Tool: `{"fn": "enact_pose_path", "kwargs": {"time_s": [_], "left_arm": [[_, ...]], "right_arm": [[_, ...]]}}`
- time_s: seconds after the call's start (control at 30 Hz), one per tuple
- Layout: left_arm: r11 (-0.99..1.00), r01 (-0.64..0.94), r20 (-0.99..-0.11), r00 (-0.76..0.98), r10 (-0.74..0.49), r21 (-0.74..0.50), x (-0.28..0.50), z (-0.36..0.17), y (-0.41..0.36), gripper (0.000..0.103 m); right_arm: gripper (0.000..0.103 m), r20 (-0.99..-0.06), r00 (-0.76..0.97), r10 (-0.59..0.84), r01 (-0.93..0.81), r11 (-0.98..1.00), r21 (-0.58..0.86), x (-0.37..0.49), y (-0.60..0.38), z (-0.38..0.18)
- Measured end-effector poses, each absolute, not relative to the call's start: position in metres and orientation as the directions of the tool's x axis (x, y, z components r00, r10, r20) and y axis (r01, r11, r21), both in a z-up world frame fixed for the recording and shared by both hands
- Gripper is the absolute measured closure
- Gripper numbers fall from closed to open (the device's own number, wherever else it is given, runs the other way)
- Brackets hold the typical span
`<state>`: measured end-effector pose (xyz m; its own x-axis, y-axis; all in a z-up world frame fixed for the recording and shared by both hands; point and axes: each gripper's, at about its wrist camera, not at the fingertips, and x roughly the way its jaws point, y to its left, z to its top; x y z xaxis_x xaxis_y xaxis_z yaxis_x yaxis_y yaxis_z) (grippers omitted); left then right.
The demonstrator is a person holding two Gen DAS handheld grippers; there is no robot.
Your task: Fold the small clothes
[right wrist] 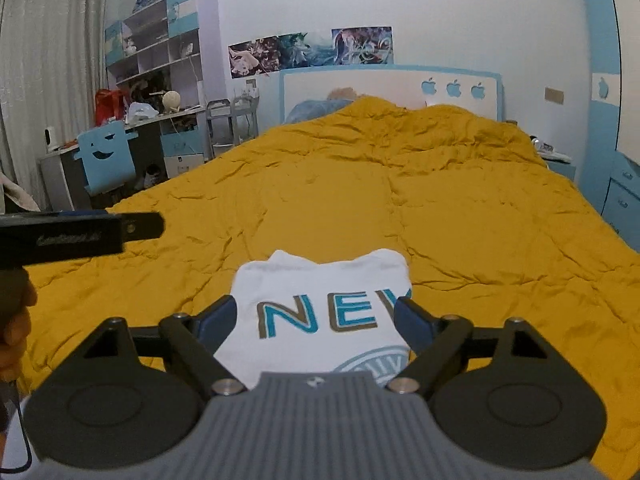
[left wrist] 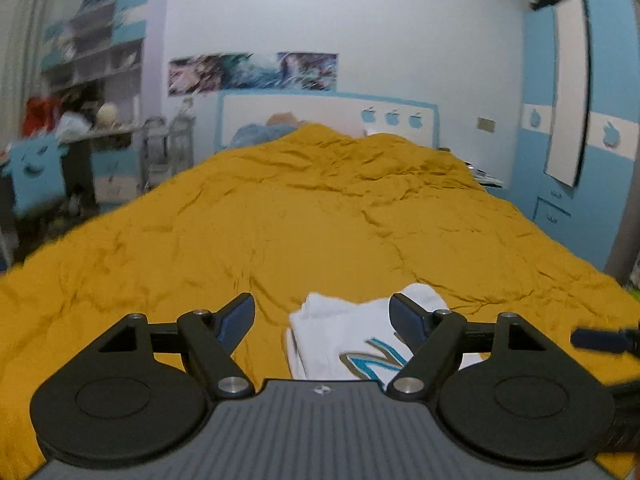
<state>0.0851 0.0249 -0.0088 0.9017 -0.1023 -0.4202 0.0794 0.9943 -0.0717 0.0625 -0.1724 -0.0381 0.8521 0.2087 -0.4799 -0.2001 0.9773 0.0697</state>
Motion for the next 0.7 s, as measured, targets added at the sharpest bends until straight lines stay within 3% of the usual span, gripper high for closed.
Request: {"fn": "enact_pose_path", "kwargs": {"time_s": [0.07,0.2,0.7], "left_arm": [[0.994,0.062,-0.426,0.9,-0.093,-0.086,0.077,-0.015,0.026,0.009],[1.0,0.019,-0.464,0.886,-0.007,0.022,0.066,-0.028,0.02,0.009],[0.999,0.035,-0.642,0.767,-0.004,0.035,0.038,-0.059,0.01,0.009]], "right_arm": [[0.021,-0.493,0.854,0.168,-0.173,0.984,0.035,0.051,-0.164,-0.045],[0.021,-0.531,0.836,0.139,-0.132,0.99,0.052,0.032,-0.162,-0.062],[0.021,-0.643,0.761,0.093,-0.087,0.995,0.04,0.006,-0.163,-0.105]]}}
